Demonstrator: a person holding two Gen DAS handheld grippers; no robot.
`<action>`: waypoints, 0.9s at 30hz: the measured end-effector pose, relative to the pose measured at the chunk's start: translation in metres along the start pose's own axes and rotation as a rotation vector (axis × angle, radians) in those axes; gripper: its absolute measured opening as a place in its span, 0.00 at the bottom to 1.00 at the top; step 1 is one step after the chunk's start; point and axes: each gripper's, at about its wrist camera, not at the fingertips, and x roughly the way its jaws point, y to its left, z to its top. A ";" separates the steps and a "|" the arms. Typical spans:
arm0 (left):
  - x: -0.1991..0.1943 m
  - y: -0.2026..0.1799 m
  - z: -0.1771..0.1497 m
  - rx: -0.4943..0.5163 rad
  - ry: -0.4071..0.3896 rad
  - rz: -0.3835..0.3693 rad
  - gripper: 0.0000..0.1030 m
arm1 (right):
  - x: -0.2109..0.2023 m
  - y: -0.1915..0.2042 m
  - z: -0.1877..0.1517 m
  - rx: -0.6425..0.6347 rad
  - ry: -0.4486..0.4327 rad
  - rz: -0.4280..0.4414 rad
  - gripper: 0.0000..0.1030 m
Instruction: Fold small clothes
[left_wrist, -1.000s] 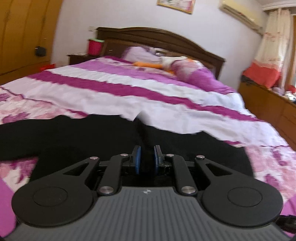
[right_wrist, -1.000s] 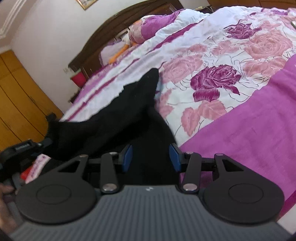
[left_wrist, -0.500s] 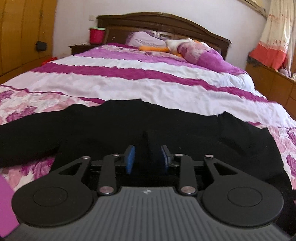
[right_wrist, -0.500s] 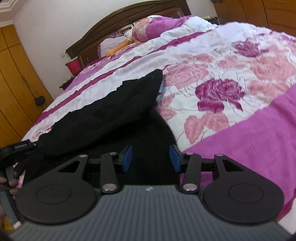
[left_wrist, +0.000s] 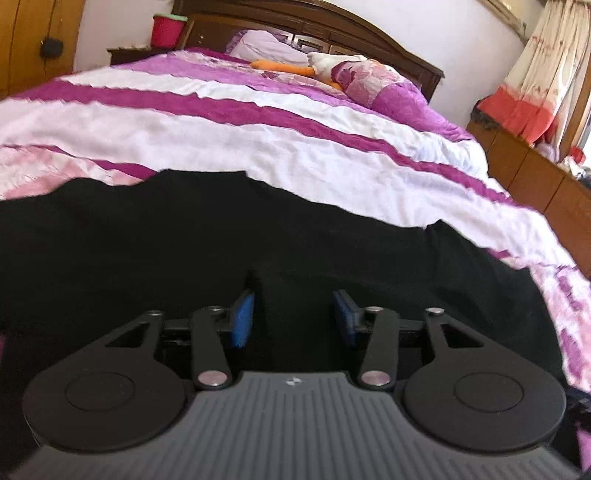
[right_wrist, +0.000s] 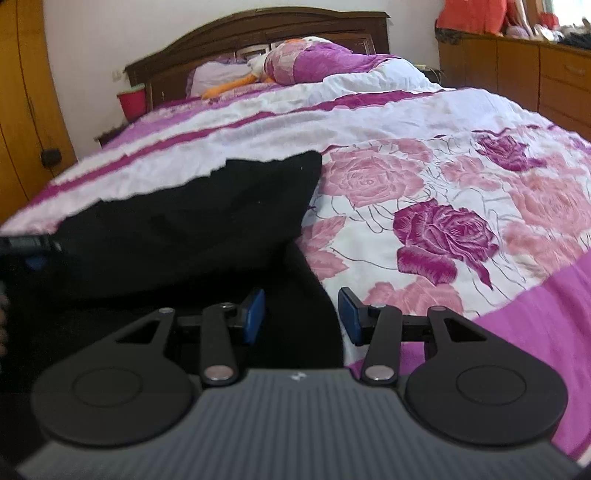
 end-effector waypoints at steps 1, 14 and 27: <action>0.001 -0.001 0.002 -0.001 0.012 -0.024 0.10 | 0.004 0.002 0.000 -0.013 -0.001 -0.010 0.46; -0.012 0.027 0.004 -0.007 -0.079 0.143 0.10 | 0.018 0.011 0.000 -0.042 -0.026 -0.062 0.44; -0.008 0.044 0.001 -0.033 -0.082 0.069 0.11 | -0.004 0.018 0.035 -0.002 0.000 0.079 0.45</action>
